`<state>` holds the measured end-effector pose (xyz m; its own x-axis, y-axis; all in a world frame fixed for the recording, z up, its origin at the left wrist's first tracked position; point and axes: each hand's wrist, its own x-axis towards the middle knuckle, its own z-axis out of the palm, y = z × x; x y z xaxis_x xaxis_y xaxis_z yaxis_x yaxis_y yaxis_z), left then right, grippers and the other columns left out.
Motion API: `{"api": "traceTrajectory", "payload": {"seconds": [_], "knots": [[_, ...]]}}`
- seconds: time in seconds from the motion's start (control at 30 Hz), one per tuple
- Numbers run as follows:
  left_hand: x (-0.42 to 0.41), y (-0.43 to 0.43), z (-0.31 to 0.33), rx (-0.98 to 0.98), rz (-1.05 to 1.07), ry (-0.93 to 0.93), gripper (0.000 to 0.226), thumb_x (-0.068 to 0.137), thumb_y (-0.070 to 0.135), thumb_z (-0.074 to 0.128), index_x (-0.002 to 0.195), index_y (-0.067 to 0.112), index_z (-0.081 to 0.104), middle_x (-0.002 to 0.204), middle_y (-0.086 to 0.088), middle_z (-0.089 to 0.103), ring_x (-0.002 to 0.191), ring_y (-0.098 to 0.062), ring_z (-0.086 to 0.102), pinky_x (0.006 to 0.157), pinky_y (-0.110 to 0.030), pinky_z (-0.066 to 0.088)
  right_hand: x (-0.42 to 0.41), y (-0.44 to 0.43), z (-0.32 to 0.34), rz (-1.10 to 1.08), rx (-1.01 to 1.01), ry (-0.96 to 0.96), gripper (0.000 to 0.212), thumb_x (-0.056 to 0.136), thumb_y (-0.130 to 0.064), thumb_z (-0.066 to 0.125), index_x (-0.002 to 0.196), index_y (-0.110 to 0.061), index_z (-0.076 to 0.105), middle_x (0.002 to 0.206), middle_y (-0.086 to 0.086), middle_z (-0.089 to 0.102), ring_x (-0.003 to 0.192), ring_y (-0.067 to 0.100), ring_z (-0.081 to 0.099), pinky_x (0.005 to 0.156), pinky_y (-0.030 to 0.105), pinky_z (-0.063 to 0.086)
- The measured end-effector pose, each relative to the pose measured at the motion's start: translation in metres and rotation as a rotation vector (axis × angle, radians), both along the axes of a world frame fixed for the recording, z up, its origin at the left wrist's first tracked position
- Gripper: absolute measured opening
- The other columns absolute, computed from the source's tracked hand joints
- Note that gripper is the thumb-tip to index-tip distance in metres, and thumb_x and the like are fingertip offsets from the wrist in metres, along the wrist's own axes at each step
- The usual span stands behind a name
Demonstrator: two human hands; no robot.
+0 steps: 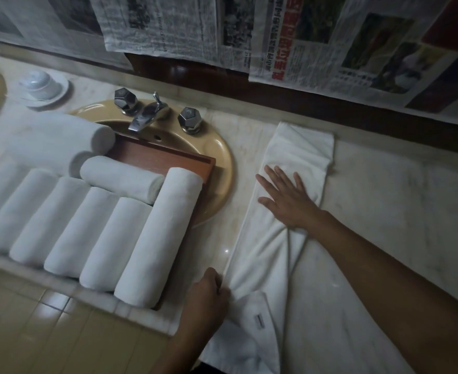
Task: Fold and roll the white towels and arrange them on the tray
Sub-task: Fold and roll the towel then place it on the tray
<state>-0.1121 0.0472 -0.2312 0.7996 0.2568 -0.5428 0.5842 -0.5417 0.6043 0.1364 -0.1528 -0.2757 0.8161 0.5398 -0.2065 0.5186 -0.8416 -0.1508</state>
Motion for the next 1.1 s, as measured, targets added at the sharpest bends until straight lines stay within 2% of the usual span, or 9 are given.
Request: {"api": "traceTrajectory", "payload": {"seconds": [0.1,0.27,0.37,0.53,0.7,0.8,0.87,0.97,1.1], "knots": [[-0.003,0.001,-0.002,0.086,-0.032,-0.042,0.016,0.089,0.026,0.065,0.085,0.018,0.051,0.074,-0.001,0.062,0.073,-0.021,0.061,0.068,-0.040,0.047,0.000,0.004,0.005,-0.020,-0.023,0.025,0.079,0.093,-0.077,-0.001,0.163,-0.040,0.003,0.172,-0.010,-0.010,0.158,0.014,-0.011,0.126,0.057,0.000],[-0.002,0.001,0.001,0.095,-0.064,-0.078,0.018,0.088,0.026,0.065,0.083,0.019,0.050,0.072,-0.001,0.061,0.071,-0.021,0.059,0.067,-0.040,0.048,-0.041,0.032,0.027,-0.144,0.040,-0.046,0.072,0.101,-0.044,0.055,0.163,-0.025,0.023,0.171,0.009,0.014,0.158,0.030,0.009,0.124,0.058,0.009],[-0.002,0.003,0.002,0.083,-0.107,-0.055,0.019,0.089,0.028,0.068,0.085,0.019,0.052,0.075,0.001,0.062,0.070,-0.018,0.060,0.065,-0.040,0.050,-0.078,0.043,0.029,-0.194,-0.034,0.131,0.076,0.102,-0.054,0.047,0.164,-0.021,0.015,0.173,0.007,-0.002,0.159,0.027,-0.002,0.125,0.058,0.005],[0.001,0.013,0.011,0.050,-0.415,0.129,0.027,0.080,0.027,0.074,0.069,0.015,0.053,0.065,0.006,0.052,0.055,-0.006,0.048,0.045,-0.016,0.032,-0.070,0.039,0.025,-0.227,-0.094,0.260,0.086,0.101,-0.068,0.034,0.164,-0.029,-0.009,0.168,-0.003,-0.027,0.156,0.021,-0.021,0.123,0.062,-0.006],[-0.029,0.016,0.021,-0.532,-0.287,0.160,0.015,0.077,0.009,0.081,0.092,0.011,0.078,0.081,0.007,0.076,0.078,-0.007,0.073,0.069,-0.024,0.056,-0.061,0.034,0.032,-0.217,-0.134,0.246,0.086,0.100,-0.070,0.033,0.164,-0.030,-0.008,0.169,-0.003,-0.025,0.157,0.021,-0.019,0.123,0.061,-0.005],[-0.052,0.017,0.016,-0.307,-0.221,0.101,0.019,0.075,0.018,0.085,0.078,0.024,0.067,0.059,0.017,0.065,0.057,0.001,0.065,0.056,-0.021,0.053,-0.062,0.034,0.032,-0.219,-0.132,0.248,0.085,0.101,-0.069,0.032,0.164,-0.030,-0.008,0.169,-0.003,-0.024,0.157,0.021,-0.019,0.124,0.061,-0.005],[-0.064,0.019,0.007,-0.212,-0.115,0.060,0.028,0.072,0.020,0.088,0.074,0.024,0.060,0.060,0.007,0.063,0.052,-0.013,0.068,0.053,-0.035,0.058,-0.062,0.033,0.032,-0.219,-0.130,0.243,0.084,0.101,-0.069,0.033,0.164,-0.030,-0.008,0.170,-0.003,-0.024,0.157,0.021,-0.019,0.124,0.060,-0.005],[-0.075,0.017,0.002,-0.163,0.001,0.034,0.030,0.079,0.020,0.085,0.077,0.014,0.055,0.068,-0.008,0.066,0.044,-0.022,0.066,0.041,-0.032,0.050,-0.062,0.034,0.032,-0.218,-0.110,0.229,0.085,0.100,-0.069,0.036,0.165,-0.030,-0.003,0.171,-0.002,-0.018,0.158,0.022,-0.015,0.124,0.060,-0.005],[-0.082,0.016,-0.003,-0.012,-0.008,0.042,0.034,0.081,0.044,0.076,0.078,0.020,0.052,0.071,-0.006,0.067,0.057,-0.023,0.067,0.051,-0.039,0.056,-0.085,0.031,0.032,-0.270,-0.016,0.120,0.081,0.100,-0.064,0.045,0.164,-0.026,0.015,0.173,0.003,0.000,0.159,0.025,-0.006,0.124,0.058,-0.002]]}}
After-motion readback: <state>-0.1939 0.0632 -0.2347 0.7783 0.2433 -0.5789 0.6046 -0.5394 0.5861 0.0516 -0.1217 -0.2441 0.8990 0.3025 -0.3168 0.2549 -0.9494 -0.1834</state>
